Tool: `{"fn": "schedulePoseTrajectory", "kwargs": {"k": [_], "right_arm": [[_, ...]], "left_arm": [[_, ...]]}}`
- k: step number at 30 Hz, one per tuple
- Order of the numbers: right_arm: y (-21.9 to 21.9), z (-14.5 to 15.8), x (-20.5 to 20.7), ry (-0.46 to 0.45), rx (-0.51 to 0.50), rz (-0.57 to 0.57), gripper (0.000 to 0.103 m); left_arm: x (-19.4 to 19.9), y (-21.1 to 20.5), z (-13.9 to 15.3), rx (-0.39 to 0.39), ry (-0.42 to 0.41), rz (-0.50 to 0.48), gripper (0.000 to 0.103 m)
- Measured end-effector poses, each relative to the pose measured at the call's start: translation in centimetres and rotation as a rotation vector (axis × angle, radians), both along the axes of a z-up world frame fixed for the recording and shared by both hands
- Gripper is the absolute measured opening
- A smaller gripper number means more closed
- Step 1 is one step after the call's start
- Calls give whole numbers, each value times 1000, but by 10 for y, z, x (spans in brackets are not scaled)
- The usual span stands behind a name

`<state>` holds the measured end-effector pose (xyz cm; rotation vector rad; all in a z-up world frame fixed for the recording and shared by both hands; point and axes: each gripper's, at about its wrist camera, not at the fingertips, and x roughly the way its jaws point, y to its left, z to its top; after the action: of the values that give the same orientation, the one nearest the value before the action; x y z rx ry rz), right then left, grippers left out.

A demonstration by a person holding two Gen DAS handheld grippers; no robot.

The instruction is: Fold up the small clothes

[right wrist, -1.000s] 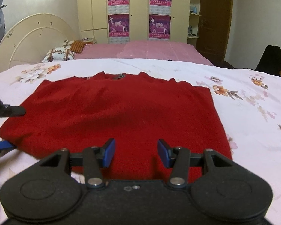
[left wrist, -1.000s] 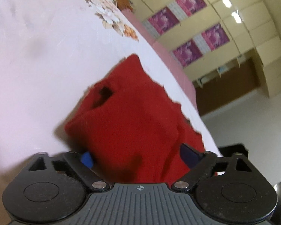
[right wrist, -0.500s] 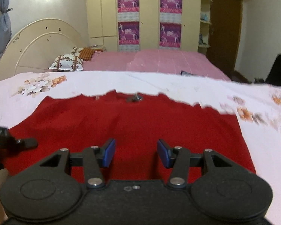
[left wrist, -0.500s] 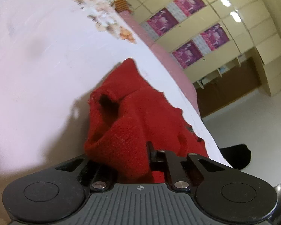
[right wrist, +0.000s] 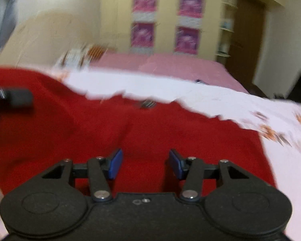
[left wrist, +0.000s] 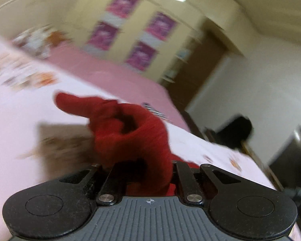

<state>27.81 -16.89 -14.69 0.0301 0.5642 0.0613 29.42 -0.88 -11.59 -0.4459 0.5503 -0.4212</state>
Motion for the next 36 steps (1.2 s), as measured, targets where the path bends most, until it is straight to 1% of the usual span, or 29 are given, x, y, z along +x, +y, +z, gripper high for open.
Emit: {"fn": "schedulePoseTrajectory", "kwargs": {"k": [2,4,6,7,8,10,11,12,13,14,15,16,17,18,20,22,24,26,28,31,34,35,36], "right_arm": [[-35,10,-14,5,78,-48,51],[-69,15,-28,20,142,-96,52],[-101,13,-42,46,184,-156,52],[-115,11,-50,55,193,-191,52],[-128,7,-58,67,200,-223,52],[-149,0,-72,90,235,-271,52],[-156,-3,-79,98,258,-287,52],[-158,-6,-84,101,272,-298,52],[-160,-8,-88,102,284,-308,52],[-162,-7,-93,99,302,-311,52],[-163,-7,-93,95,325,-309,52],[-166,-5,-93,90,352,-304,52],[-164,-2,-92,87,373,-295,53],[-164,1,-93,84,394,-277,54],[-162,6,-88,85,425,-247,56],[-157,11,-81,91,448,-217,59],[-150,12,-72,108,469,-185,62],[-145,7,-62,137,492,-164,62],[-140,-2,-48,175,517,-155,62],[-139,-12,-29,207,570,-147,61],[-141,-22,-13,227,626,-131,61],[-142,-26,-7,229,642,-130,59],[-143,-28,-3,229,657,-125,55]], "left_arm": [[3,-35,13,34,-34,-99,12],[5,-72,17,74,-48,-201,12],[4,-103,13,98,-36,-278,12],[2,-119,7,121,-20,-310,12],[1,-132,-1,158,2,-323,12],[1,-152,-21,229,87,-373,12],[-1,-157,-26,270,96,-387,12],[-8,-163,-28,330,70,-397,13],[-14,-165,-26,362,42,-413,14],[-19,-164,-21,367,31,-433,29],[-22,-160,-16,351,41,-448,53],[-27,-153,-8,324,48,-459,66],[-35,-146,-1,310,34,-448,85],[-44,-138,6,308,11,-430,90],[-54,-122,18,311,3,-424,90],[-55,-101,26,293,11,-390,90],[-49,-73,31,283,17,-309,90],[-39,-46,32,261,43,-212,90],[-25,-31,27,253,73,-145,90],[-7,-29,17,269,87,-104,90],[14,-34,3,257,124,-84,90],[21,-39,-2,254,130,-81,90],[25,-43,-4,257,137,-76,90]]}}
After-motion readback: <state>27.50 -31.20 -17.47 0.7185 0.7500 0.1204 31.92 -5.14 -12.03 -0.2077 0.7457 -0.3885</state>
